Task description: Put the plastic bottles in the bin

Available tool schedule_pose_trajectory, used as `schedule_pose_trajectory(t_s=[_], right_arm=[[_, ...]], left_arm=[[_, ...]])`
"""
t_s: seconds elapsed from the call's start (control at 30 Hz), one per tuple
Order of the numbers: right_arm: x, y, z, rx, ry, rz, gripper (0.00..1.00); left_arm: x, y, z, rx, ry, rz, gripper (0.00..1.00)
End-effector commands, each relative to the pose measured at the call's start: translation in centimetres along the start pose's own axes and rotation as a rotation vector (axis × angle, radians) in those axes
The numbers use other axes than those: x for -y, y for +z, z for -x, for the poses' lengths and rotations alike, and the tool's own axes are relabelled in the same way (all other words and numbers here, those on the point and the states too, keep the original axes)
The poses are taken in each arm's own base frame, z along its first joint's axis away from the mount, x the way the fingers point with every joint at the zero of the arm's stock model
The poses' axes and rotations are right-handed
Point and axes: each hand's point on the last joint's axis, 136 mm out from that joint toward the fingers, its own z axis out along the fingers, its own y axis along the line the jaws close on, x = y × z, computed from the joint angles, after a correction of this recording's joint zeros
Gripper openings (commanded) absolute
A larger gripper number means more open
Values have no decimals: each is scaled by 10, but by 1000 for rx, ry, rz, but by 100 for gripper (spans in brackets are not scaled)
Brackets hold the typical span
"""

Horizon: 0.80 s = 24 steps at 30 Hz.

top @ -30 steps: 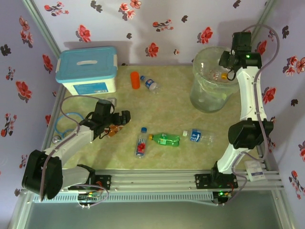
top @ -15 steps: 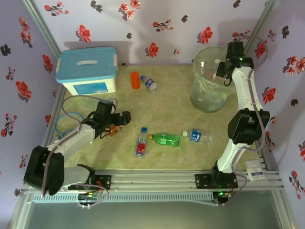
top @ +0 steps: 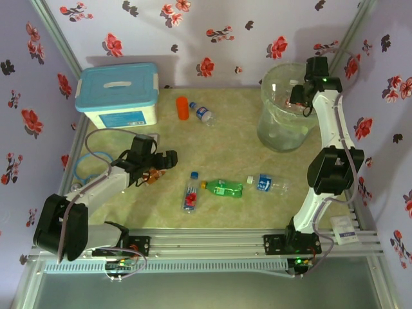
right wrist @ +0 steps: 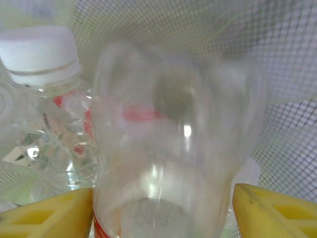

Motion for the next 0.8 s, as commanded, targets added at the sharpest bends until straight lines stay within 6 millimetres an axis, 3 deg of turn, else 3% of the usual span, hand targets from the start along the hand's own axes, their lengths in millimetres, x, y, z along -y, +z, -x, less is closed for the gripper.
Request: schedule_pose_trajectory(t_s=[0.0,0.3,0.5,0.67,0.77], right_arm=[[-3,-33,22,80,-22,1,77],[-19,-85,43,200,-50,55,81],[-35,-134,49,304,-73,110,81],[-54,-171,47,361,-91,205,81],[-76,-189,38,371,-139,280,79]], left_arm=[[5,-1,13,29,-21,-21,100],[4,-1,11,24,-16,-20,100],[3,1,10,22,-15,-18,100],[3,2,10,22,-17,-18,100],[4,3,11,22,-19,-19,100]])
